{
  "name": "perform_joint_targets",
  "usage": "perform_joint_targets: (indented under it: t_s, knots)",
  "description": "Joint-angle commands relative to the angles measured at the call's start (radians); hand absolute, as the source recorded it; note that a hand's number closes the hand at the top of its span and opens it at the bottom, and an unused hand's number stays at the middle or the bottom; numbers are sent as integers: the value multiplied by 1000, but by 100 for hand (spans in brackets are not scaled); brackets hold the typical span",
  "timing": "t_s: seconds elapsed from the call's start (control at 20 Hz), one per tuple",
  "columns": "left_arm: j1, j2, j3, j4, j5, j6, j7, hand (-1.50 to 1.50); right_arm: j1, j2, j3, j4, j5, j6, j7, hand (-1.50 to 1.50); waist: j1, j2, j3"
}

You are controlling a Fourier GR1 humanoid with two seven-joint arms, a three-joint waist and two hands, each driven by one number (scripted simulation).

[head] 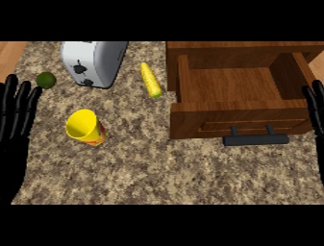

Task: Pick up the cup, place it into the drawer and close the drawer

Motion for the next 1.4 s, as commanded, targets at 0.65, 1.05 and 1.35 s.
perform_joint_targets:
  t_s: [0.65, 1.05, 1.35]
  knots:
    - [-213, 49, 207, 468, 327, -143, 28, -150, -49, -25, 10, 123, -68, 111, 40, -150, 35, -5, 13]
    - [-234, 125, 264, 742, 277, -231, -92, -150, -188, -41, -31, 213, -77, 115, 66, -150, 37, -4, 12]
    - [-234, 104, 251, 917, 198, -219, -219, -150, -212, -26, -31, 223, -58, 97, 70, -150, 38, -4, 12]
